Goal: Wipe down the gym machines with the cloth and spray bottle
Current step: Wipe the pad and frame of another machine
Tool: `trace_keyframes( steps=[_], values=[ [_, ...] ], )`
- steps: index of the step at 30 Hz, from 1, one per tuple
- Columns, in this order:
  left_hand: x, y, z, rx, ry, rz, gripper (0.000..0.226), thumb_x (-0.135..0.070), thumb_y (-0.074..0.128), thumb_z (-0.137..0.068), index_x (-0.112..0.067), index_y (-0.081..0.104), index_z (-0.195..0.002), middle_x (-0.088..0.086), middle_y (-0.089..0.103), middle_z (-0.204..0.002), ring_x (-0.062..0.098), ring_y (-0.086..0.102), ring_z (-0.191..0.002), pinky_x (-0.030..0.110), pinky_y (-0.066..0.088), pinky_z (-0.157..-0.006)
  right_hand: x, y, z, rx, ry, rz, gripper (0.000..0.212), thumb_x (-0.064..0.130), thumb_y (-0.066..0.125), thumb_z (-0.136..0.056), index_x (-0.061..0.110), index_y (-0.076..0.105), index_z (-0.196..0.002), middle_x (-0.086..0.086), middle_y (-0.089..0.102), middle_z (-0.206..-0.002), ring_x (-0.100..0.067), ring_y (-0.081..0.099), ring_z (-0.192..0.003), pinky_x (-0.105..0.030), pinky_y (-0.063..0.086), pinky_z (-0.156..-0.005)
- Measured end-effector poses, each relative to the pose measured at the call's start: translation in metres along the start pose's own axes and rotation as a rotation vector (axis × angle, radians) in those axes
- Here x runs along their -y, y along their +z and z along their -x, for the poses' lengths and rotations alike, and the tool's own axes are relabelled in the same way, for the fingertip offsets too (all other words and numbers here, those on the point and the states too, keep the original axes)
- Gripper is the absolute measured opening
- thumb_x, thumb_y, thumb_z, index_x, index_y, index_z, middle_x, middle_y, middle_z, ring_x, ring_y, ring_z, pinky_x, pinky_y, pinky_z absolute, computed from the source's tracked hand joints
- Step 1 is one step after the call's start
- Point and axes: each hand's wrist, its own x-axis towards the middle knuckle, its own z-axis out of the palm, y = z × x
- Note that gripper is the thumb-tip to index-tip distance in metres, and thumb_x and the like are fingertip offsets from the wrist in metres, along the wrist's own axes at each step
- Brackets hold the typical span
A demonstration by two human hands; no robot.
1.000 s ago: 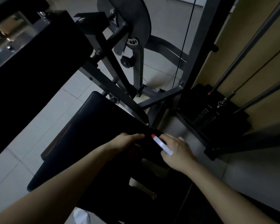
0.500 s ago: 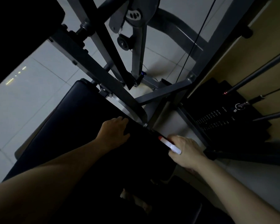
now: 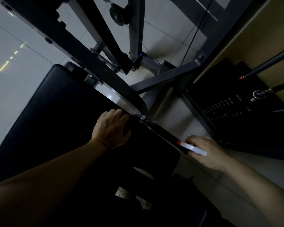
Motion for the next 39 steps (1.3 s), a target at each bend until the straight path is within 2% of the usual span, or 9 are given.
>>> trace_keyframes(
  steps=[5,7,11,17,20,24,27,35,39],
  values=[
    [-0.003,-0.002,-0.001,0.054,-0.012,-0.039,0.043,-0.054,0.063,-0.076,-0.015,0.060,-0.094,0.008,0.052,-0.090,0.030,0.051,-0.078,0.041,0.044,-0.070,-0.020,0.005,0.023,0.035,0.179,-0.086,0.037,0.044,0.046,-0.089,0.021,0.065,-0.110,0.011,0.053,-0.087,-0.010,0.057,-0.079,-0.041,0.053,-0.075],
    [-0.005,-0.004,-0.001,0.070,-0.021,-0.063,0.043,-0.053,0.065,-0.075,-0.014,0.060,-0.093,0.008,0.053,-0.089,0.030,0.051,-0.078,0.041,0.044,-0.070,-0.024,0.004,0.031,0.078,0.251,-0.095,0.013,0.030,0.058,-0.089,0.031,0.063,-0.101,0.012,0.056,-0.086,-0.009,0.058,-0.079,-0.042,0.054,-0.077],
    [-0.006,-0.006,-0.002,0.066,-0.029,-0.064,0.041,-0.051,0.064,-0.076,-0.014,0.058,-0.091,0.009,0.052,-0.088,0.031,0.051,-0.077,0.041,0.044,-0.070,-0.032,0.006,0.046,0.133,0.296,-0.120,0.041,0.019,0.055,-0.095,0.037,0.060,-0.132,0.004,0.059,-0.101,-0.013,0.058,-0.089,-0.033,0.050,-0.085],
    [-0.006,-0.001,0.000,0.049,-0.038,-0.036,0.046,-0.055,0.050,-0.077,-0.013,0.057,-0.092,0.009,0.050,-0.089,0.031,0.048,-0.078,0.043,0.043,-0.071,-0.046,0.007,0.045,0.253,0.444,-0.288,0.054,-0.001,0.063,-0.089,0.037,0.060,-0.127,0.002,0.064,-0.112,-0.017,0.062,-0.107,-0.026,0.045,-0.097],
    [-0.005,0.001,-0.001,0.043,-0.033,-0.031,0.047,-0.056,0.044,-0.077,-0.013,0.057,-0.091,0.009,0.050,-0.088,0.030,0.048,-0.077,0.042,0.043,-0.070,-0.056,-0.010,0.030,0.257,0.504,-0.392,0.055,-0.013,0.061,-0.085,0.019,0.063,-0.129,0.000,0.068,-0.106,-0.015,0.063,-0.101,-0.011,0.046,-0.086],
    [-0.003,0.002,0.000,0.031,-0.019,-0.055,0.046,-0.055,0.056,-0.076,-0.012,0.059,-0.093,0.009,0.050,-0.088,0.031,0.049,-0.077,0.042,0.043,-0.070,-0.061,-0.039,0.005,0.249,0.586,-0.452,0.060,-0.012,0.060,-0.083,0.044,0.063,-0.103,0.010,0.072,-0.105,-0.005,0.064,-0.101,-0.009,0.045,-0.081],
    [-0.002,0.004,0.000,0.061,-0.027,-0.065,0.046,-0.053,0.069,-0.073,-0.012,0.062,-0.094,0.008,0.051,-0.087,0.030,0.049,-0.075,0.040,0.044,-0.069,-0.061,-0.050,-0.017,0.272,0.617,-0.477,0.060,-0.015,0.056,-0.081,0.040,0.065,-0.104,0.019,0.067,-0.111,-0.004,0.062,-0.102,-0.012,0.047,-0.076],
    [-0.003,0.004,-0.002,0.051,-0.016,-0.052,0.047,-0.058,0.054,-0.075,-0.014,0.060,-0.092,0.007,0.050,-0.086,0.029,0.050,-0.075,0.040,0.045,-0.068,-0.043,-0.063,-0.078,0.288,0.489,-0.507,0.061,-0.016,0.055,-0.078,0.037,0.069,-0.105,0.017,0.075,-0.093,0.007,0.065,-0.082,-0.006,0.044,-0.065],
    [-0.003,0.005,-0.002,0.013,-0.001,-0.052,0.045,-0.057,0.055,-0.074,-0.016,0.060,-0.091,0.005,0.050,-0.086,0.028,0.050,-0.074,0.038,0.043,-0.067,-0.030,-0.065,-0.108,0.298,0.475,-0.531,0.060,-0.008,0.063,-0.075,0.043,0.073,-0.107,0.021,0.072,-0.106,-0.001,0.067,-0.101,-0.021,0.049,-0.095]
  ],
)
